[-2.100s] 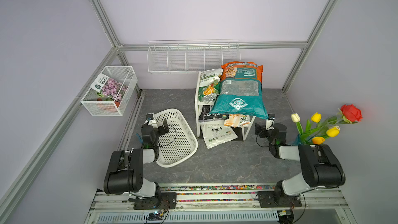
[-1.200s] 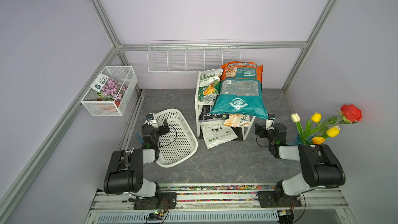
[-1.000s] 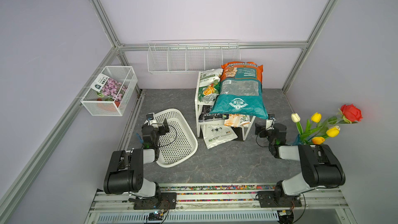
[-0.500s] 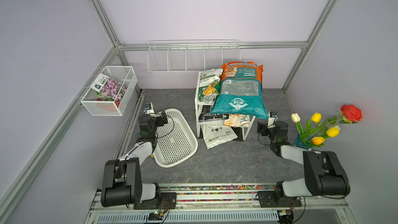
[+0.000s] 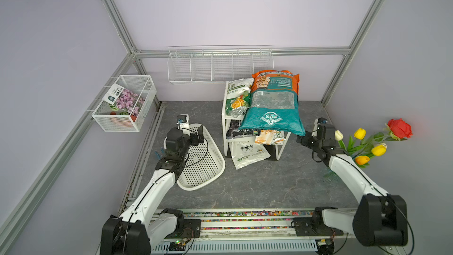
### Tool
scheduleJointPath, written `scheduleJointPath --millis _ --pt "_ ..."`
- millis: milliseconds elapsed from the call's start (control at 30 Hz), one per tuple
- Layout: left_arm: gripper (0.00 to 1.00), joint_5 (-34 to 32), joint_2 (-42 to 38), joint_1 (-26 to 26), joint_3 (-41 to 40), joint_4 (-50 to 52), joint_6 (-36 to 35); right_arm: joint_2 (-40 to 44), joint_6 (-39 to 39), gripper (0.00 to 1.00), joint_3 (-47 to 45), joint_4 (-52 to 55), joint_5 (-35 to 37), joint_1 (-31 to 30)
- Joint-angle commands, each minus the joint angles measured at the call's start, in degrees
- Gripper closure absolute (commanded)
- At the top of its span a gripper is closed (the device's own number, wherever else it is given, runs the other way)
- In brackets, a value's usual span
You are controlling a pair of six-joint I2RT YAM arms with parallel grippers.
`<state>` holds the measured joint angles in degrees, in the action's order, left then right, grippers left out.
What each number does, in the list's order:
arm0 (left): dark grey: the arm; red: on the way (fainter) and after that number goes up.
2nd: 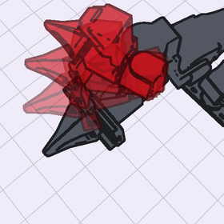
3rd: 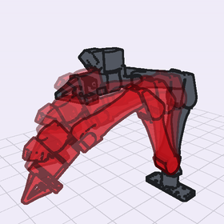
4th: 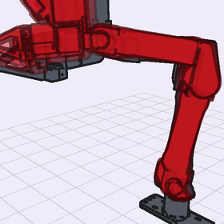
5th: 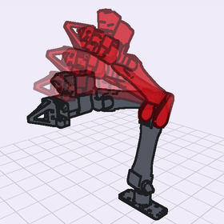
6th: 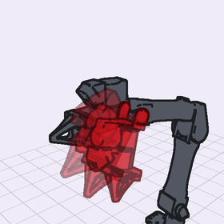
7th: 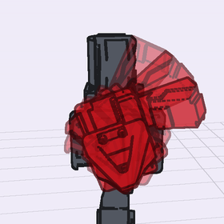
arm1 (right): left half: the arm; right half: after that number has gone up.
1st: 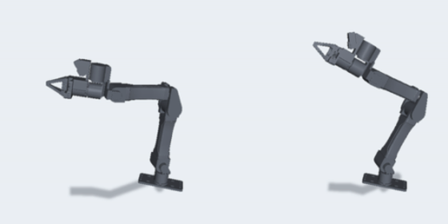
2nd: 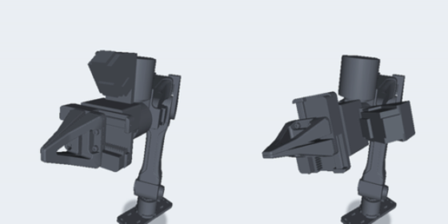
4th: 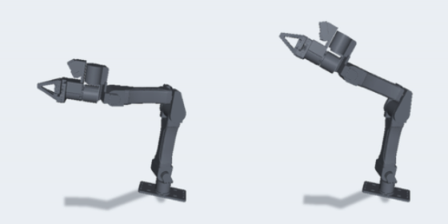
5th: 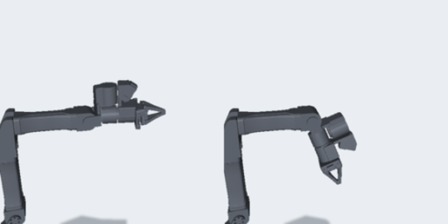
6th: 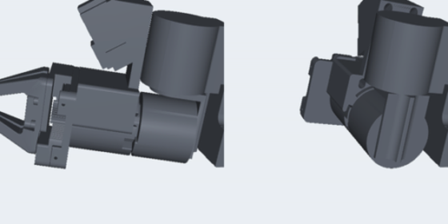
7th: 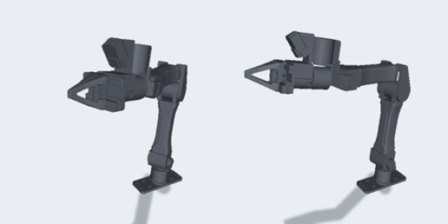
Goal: Take down the fertilizer bag from the shelf
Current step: Adjust the shelf at the center of the board.
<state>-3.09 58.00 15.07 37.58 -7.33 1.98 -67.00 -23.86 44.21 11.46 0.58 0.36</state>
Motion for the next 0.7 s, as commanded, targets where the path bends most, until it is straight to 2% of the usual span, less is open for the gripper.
scheduleJointPath --millis 0,167,233,333,400,467,600,667 --pt "0.0 -0.53 -6.41 2.89 -2.53 4.34 2.14 9.28 -4.24 0.2 -2.87 8.92 -2.81 -1.82" --pt "0.04 2.68 -16.83 3.75 -7.04 5.92 7.57 21.9 -5.16 0.24 -4.27 21.71 6.34 -12.61" --pt "0.09 5.49 -20.45 3.84 -8.85 5.76 10.13 26.01 -6.1 0.29 -5.61 24.0 3.99 -14.66" --pt "0.1 10.27 -22.48 4.13 -11.78 2.19 14.9 30.95 -5.59 0.38 -7.9 22.33 -3.13 -17.08" --pt "0.1 12.48 -21.49 4.97 -13.11 -1.08 17.39 31.92 -4.74 0.41 -8.43 20.75 -4.12 -19.88" --pt "0.1 11.65 -19.15 7.37 -12.55 -2.91 17.58 31.79 -3.18 0.42 -8.0 19.22 -3.22 -23.02" --pt "0.11 6.36 -11.85 15.03 -9.2 -6.79 12.29 29.63 -0.55 0.45 -4.27 18.11 -0.98 -27.79" --pt "0.13 3.91 -8.91 17.18 -7.77 -8.97 10.29 29.24 -0.22 0.44 -2.63 18.0 -0.11 -28.62"
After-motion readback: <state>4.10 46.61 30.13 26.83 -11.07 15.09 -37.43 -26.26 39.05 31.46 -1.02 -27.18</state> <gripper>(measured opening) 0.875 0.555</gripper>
